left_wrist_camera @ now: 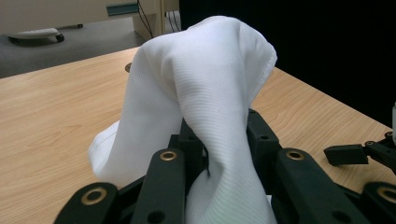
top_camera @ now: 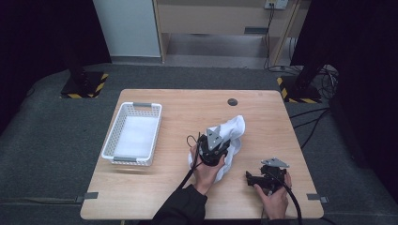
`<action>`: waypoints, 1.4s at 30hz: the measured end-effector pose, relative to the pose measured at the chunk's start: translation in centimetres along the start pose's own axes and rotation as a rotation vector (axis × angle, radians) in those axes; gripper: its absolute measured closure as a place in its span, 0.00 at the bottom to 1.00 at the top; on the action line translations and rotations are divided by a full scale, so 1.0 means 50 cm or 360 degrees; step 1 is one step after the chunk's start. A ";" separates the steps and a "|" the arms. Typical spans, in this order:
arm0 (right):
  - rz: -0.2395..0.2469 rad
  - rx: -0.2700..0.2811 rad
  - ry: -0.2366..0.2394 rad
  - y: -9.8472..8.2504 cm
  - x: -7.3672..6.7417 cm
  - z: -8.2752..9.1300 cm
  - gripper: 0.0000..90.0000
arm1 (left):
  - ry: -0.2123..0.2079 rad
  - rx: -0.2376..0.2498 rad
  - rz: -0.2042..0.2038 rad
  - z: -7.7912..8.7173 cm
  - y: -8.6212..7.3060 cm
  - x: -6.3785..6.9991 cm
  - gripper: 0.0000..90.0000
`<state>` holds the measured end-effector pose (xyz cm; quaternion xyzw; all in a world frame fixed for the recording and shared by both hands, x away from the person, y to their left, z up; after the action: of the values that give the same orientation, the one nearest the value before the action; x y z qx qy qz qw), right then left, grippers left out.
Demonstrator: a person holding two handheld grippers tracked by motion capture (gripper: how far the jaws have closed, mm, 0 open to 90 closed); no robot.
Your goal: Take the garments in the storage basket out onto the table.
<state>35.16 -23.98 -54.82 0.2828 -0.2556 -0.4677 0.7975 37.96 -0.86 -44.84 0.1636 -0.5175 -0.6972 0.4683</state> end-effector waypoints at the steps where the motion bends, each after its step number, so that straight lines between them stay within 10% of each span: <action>1: 0.0001 0.0000 -0.0001 0.000 0.000 0.000 0.01 | 0.0000 -0.0001 0.0003 -0.001 -0.001 0.000 0.80; 42: 0.0001 0.0000 0.0000 0.000 0.000 0.000 0.01 | 0.0005 -0.0100 0.0000 -0.039 -0.041 -0.005 0.78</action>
<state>35.16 -23.98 -54.82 0.2828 -0.2556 -0.4676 0.7975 38.49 -1.71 -47.48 0.1498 -0.4946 -0.7130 0.4740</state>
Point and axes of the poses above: each handheld gripper's, and its own axes: z roughly backward along the jaws, y roughly out of its top, x roughly to its right, the point moved 1 cm from there along -z, roughly forward along the jaws, and after that the axes turned 12 degrees about z, right-handed, at the moved point
